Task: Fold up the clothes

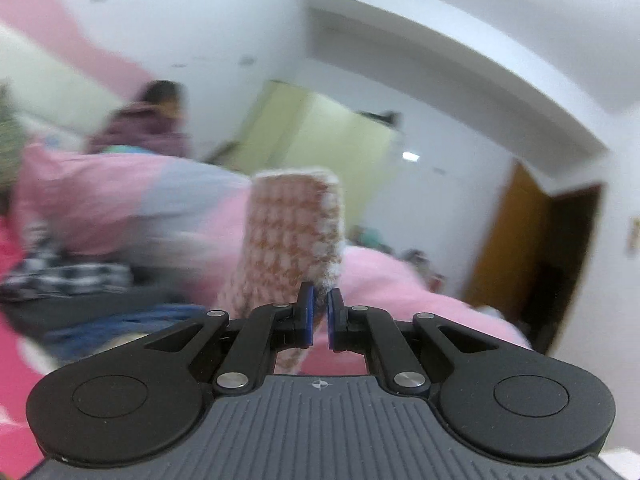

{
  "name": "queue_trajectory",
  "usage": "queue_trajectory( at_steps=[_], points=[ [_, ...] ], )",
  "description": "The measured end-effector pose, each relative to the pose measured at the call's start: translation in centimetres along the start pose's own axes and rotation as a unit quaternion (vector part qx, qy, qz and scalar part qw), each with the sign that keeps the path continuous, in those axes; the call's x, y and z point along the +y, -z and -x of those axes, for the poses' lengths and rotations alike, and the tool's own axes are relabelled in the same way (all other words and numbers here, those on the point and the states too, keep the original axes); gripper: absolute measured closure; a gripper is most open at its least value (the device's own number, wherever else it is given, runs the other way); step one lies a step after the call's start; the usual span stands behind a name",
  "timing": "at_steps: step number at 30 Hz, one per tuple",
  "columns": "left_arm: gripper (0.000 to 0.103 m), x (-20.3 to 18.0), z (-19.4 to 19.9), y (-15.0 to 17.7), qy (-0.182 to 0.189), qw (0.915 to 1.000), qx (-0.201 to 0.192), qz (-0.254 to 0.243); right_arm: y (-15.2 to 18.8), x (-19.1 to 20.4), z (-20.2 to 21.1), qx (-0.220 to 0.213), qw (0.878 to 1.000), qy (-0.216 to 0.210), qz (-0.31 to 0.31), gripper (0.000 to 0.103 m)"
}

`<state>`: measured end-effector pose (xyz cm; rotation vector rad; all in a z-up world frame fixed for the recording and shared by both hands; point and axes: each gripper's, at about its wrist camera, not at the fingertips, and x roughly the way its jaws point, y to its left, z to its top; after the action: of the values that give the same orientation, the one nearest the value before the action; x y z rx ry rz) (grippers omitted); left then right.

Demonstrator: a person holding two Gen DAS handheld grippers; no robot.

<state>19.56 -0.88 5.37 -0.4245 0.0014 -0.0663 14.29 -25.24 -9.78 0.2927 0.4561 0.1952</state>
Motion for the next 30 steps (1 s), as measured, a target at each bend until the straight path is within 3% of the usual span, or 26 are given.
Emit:
queue_trajectory(
  at_steps=[3,5,6,7,8,9,10,12,14,16,22,26,30],
  points=[
    [0.098,-6.1,-0.9,3.0,0.062,0.9969,0.038,-0.029,0.0,-4.1,3.4,-0.021,0.998,0.027,-0.053,0.064],
    [0.095,-9.5,-2.1,6.0,0.095,0.9878,0.110,-0.056,0.1,-6.8,4.9,-0.031,0.995,0.055,-0.079,0.064],
    [0.085,-10.8,-2.8,7.8,0.108,0.9794,0.155,-0.070,0.4,-8.2,5.6,-0.032,0.992,0.073,-0.094,0.064],
    [0.064,-11.6,-3.3,9.9,0.116,0.9686,0.203,-0.084,0.7,-9.4,6.0,-0.030,0.990,0.088,-0.108,0.064],
    [0.058,-12.3,-3.8,11.9,0.124,0.9552,0.250,-0.097,1.0,-10.4,6.3,-0.025,0.987,0.100,-0.123,0.064],
    [0.057,-12.8,-4.2,13.9,0.130,0.9415,0.291,-0.109,1.3,-11.4,6.5,-0.021,0.984,0.108,-0.138,0.064],
    [0.057,-12.6,-4.1,15.3,0.130,0.9334,0.314,-0.116,1.7,-12.0,6.5,-0.017,0.982,0.112,-0.152,0.064],
    [0.056,-11.4,-3.5,16.8,0.127,0.9251,0.335,-0.125,2.4,-12.9,6.4,-0.009,0.978,0.114,-0.174,0.064],
    [0.053,-9.5,-2.8,16.6,0.126,0.9227,0.340,-0.130,2.7,-13.2,6.1,-0.004,0.976,0.112,-0.185,0.064],
    [0.048,-7.0,-2.0,15.2,0.119,0.9255,0.335,-0.132,2.6,-12.9,5.9,-0.001,0.977,0.107,-0.185,0.064],
    [0.037,1.3,1.6,10.3,0.065,0.9437,0.292,-0.141,0.8,-11.5,6.2,0.000,0.979,0.078,-0.186,0.062],
    [0.037,5.5,1.1,10.1,0.023,0.9376,0.307,-0.161,-0.9,-11.9,6.1,0.018,0.975,0.054,-0.214,0.061],
    [0.037,8.0,-0.6,11.1,0.007,0.9354,0.323,-0.144,-2.0,-13.1,5.4,0.029,0.963,0.034,-0.265,0.061]
  ],
)
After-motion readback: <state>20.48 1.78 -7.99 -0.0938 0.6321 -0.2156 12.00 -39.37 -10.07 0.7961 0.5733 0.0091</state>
